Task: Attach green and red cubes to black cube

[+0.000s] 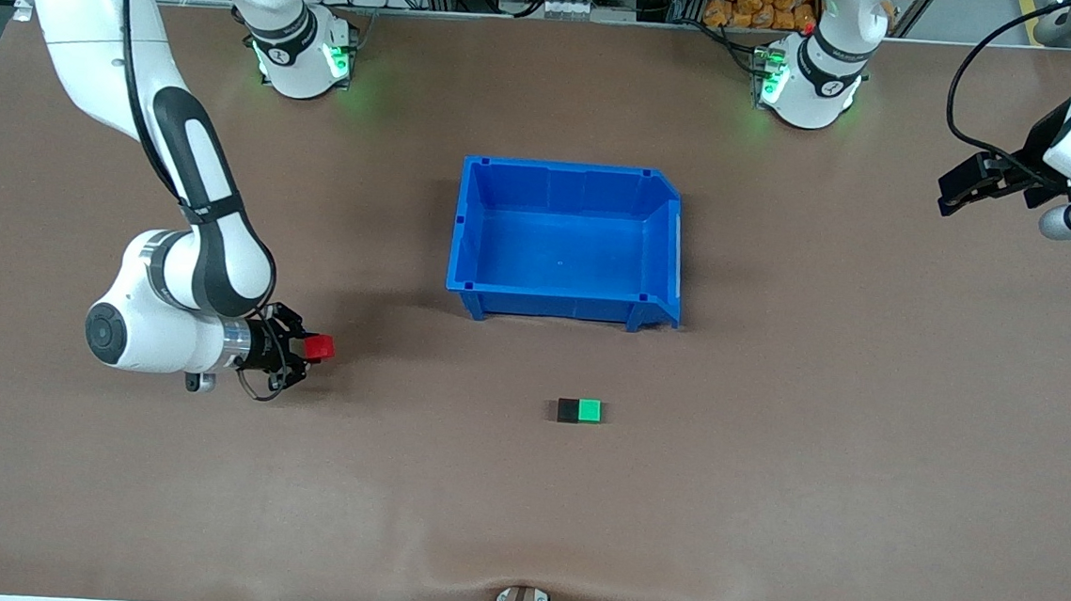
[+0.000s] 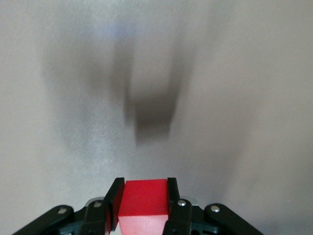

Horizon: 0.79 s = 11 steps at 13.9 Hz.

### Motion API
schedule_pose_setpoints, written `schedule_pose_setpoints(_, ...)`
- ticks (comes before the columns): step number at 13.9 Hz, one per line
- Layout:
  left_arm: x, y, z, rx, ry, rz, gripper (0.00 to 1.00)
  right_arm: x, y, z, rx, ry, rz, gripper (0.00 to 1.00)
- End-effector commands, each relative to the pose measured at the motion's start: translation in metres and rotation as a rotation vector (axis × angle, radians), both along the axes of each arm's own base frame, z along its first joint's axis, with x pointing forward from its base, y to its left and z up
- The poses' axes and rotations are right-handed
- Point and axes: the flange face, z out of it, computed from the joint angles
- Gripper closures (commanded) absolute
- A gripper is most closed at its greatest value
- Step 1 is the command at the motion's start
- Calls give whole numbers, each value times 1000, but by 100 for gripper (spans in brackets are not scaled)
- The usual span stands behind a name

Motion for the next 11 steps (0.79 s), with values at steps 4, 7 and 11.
schedule_pose_setpoints(4,1,3,2,-16,0,-12,0,15,23,-2,36,-19,-76,100)
schedule_pose_setpoints(7,1,3,3,-16,0,-11,0,21,39,-7,27,-26,-111,100)
schedule_pose_setpoints(11,1,3,2,-16,2,-11,0,31,63,-14,16,-34,-154,100)
